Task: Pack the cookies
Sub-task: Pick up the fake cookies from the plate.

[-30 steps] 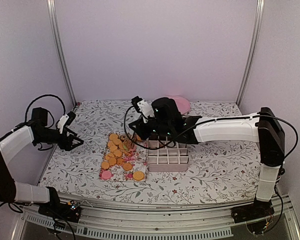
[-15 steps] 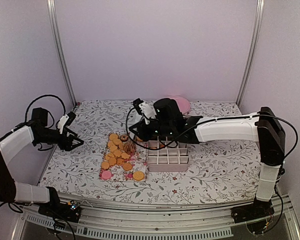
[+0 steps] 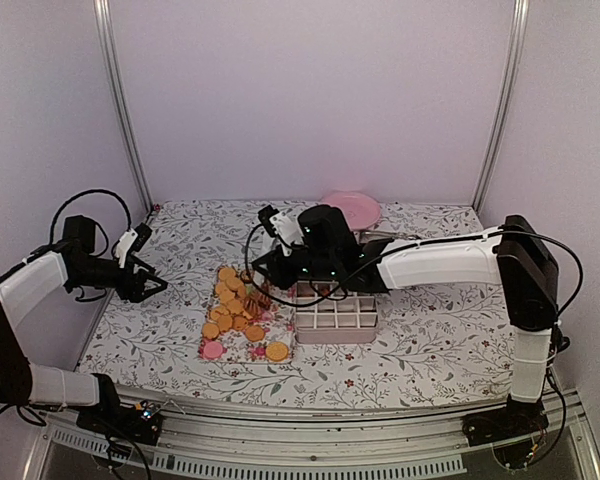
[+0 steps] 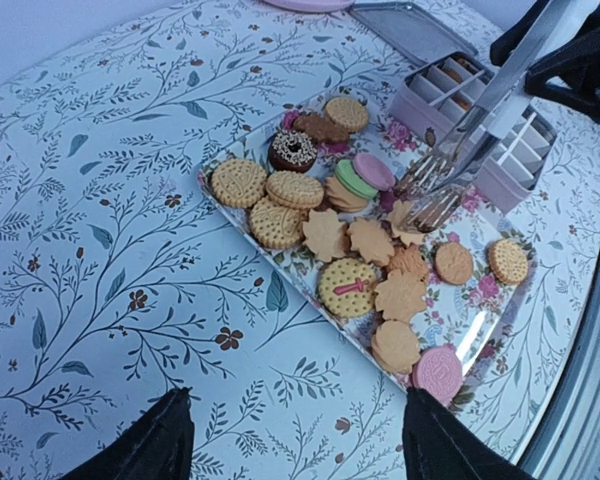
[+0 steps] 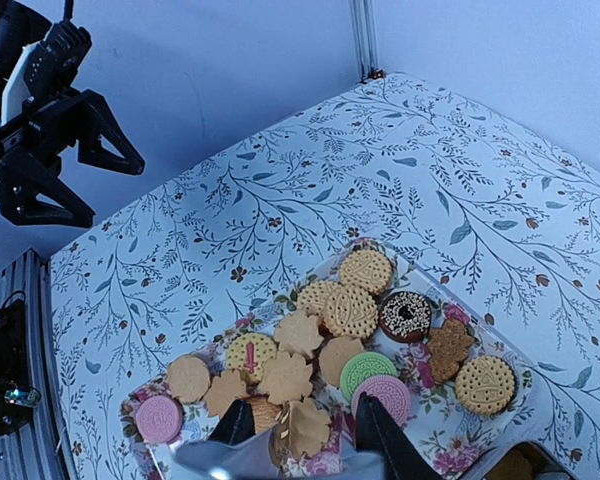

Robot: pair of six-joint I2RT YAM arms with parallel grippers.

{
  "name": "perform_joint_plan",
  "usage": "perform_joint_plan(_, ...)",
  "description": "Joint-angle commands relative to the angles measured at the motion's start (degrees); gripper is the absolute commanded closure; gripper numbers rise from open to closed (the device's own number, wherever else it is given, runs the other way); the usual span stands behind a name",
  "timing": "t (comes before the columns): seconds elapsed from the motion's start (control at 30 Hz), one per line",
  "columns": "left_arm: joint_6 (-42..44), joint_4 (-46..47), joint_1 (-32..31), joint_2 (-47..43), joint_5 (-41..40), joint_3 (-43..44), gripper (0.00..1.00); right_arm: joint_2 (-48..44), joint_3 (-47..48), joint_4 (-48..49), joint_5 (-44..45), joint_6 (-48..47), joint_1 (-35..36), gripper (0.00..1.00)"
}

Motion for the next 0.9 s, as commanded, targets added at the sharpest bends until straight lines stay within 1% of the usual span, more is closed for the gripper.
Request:
perform_joint_plan(0.0,0.93,-0.87,0.64,-0.42,0.75,1.03,0.28,1.48,2.04,2.24,-0.15,-0.80,1.03,0.65)
perform_joint_plan(0.23,1.03,-0.95,0.69,-0.48,0.92,1.10,0.28,1.52,1.15,2.23,-1.59,-0.29,1.51,0.66)
perform_joint_plan(0.33,0.98,-0.93,0.66,-0.56,1.10,1.04,0.28,1.07,0.37,2.19,-1.57,0.05,1.95,0.77)
perform_joint_plan(0.4,1.03,-0.96,0.70,-0.56,1.06,1.03,0.28,0.59,-0.16,2.14,-1.11,0.41,1.96,0.87)
perform_joint_plan(0.53,1.03,-0.97,0.71,-0.65,1.00,1.11,0.28,-0.55,-0.71,2.06,-0.19,1.07,1.96,0.99)
perform_joint_plan(0.87,1.05,-0.90,0.75,-0.74,0.84,1.30,0.28,-6.26,-0.90,2.14,-0.64,2.13,1.33,1.00)
